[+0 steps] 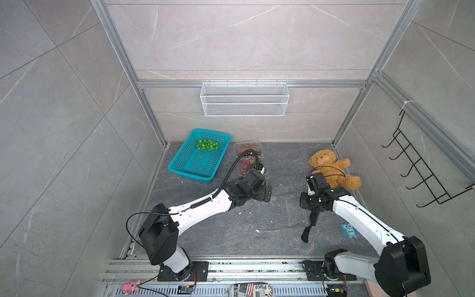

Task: Pack grapes into containers
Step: Pick up the packing box from the center of the board, then place the packing box at the center of the board.

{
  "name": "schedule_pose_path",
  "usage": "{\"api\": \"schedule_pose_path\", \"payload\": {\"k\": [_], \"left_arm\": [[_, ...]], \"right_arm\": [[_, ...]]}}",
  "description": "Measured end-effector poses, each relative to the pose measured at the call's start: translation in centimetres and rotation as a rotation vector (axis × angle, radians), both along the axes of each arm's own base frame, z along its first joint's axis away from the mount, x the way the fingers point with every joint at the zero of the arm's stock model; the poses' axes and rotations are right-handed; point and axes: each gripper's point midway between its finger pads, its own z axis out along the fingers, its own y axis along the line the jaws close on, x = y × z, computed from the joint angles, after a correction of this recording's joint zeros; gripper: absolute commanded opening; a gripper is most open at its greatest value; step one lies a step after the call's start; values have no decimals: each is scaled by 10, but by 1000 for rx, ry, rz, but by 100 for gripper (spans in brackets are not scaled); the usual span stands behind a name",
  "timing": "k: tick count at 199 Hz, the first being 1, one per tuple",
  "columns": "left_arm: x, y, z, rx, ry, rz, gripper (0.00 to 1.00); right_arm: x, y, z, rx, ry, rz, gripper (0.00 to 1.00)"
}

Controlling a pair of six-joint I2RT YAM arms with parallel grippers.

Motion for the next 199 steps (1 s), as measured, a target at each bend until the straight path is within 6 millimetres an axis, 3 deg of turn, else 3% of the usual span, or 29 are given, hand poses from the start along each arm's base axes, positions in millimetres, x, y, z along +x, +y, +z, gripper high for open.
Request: {"api": "schedule_pose_path", "payload": {"k": [28, 73, 139, 165, 199], "left_arm": [[14, 29, 10, 97, -54, 149, 100], [17, 46, 22, 105, -96, 217, 100], [4, 64, 76, -128, -138, 236, 100], [10, 81, 83, -238, -125, 278, 100], [13, 94, 63, -296, -69, 318, 100]], "right_arm": [[13, 9, 9, 34, -27, 6, 10], [27, 30, 27, 100, -77, 50, 7], [54, 54, 77, 236, -181, 29, 8], [73, 69, 73, 358, -172, -83, 7], [81, 79, 55, 483, -142, -268, 7]]}}
